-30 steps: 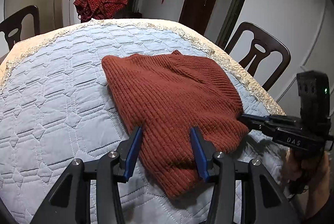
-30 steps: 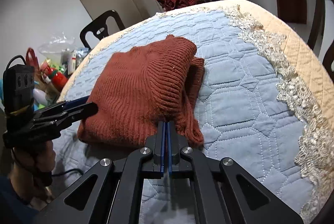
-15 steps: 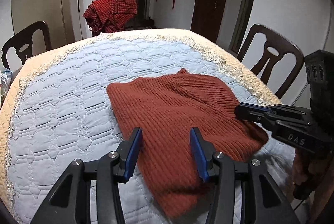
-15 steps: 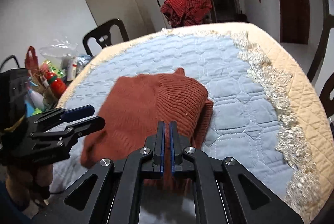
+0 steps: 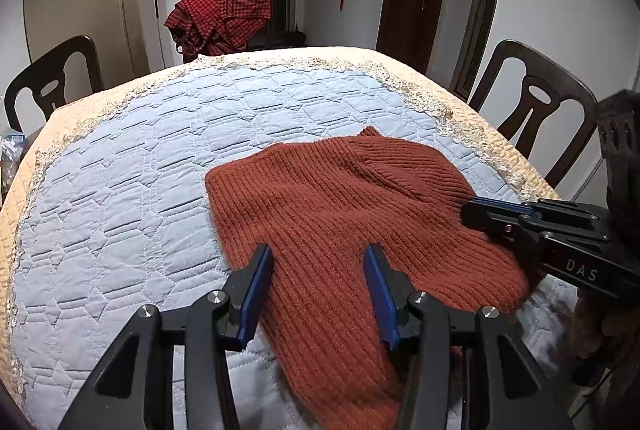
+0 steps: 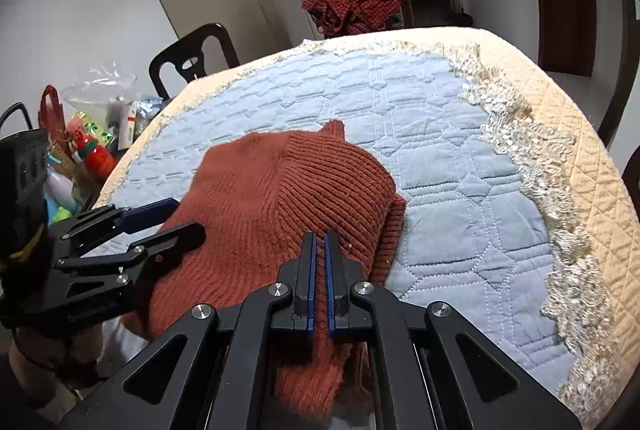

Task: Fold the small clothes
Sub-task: 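Pinch and straighten the folded sweater bundle with the right gripper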

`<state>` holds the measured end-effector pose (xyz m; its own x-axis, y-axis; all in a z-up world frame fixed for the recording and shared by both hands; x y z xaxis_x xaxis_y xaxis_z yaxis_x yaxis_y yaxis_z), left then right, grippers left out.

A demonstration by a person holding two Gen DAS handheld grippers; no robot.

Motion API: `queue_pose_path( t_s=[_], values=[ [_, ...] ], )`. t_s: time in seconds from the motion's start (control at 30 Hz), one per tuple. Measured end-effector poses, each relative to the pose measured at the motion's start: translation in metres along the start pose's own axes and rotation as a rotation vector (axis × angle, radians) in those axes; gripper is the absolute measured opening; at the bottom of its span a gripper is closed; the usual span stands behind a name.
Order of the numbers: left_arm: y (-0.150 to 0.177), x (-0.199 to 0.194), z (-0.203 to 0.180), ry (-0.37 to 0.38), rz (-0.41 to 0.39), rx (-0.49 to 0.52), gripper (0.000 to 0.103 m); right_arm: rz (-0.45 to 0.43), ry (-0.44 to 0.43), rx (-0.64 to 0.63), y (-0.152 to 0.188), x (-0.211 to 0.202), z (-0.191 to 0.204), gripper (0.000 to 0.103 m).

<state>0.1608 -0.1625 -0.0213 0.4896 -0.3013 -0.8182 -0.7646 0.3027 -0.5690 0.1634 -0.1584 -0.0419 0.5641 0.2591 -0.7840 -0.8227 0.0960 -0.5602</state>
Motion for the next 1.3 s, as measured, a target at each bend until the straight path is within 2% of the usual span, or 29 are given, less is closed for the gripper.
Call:
queue_pose_path(
  t_s=[0.27,0.7,0.97,1.3],
  values=[
    [0.012,-0.021,0.000,-0.023,-0.017,0.015,0.050,-0.045,-0.010,-0.044,0.012,-0.028,0.015,0.003],
    [0.026,-0.022,-0.007,-0.015,-0.004,0.028,0.051,0.008,-0.004,-0.049,0.032,-0.018,0.007,0.003],
    [0.020,-0.030,-0.002,-0.032,-0.029,0.019,0.050,-0.027,-0.001,-0.057,0.019,-0.029,0.015,0.004],
    [0.006,-0.022,0.011,-0.068,-0.033,-0.003,0.050,-0.031,-0.021,-0.039,0.001,-0.017,0.015,0.004]
  ],
)
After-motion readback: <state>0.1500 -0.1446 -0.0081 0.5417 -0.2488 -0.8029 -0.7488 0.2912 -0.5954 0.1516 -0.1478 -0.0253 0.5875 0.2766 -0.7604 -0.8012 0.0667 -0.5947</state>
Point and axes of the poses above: each gripper's, at about its wrist camera, not at the fingertips, and x roughly the way its jaws point, z to its left, y to its underside, the point moved 9 cm from there along x, roughly the way its jaws point, and after that the axes turned 9 degrees about z, right-handed, at the moved point
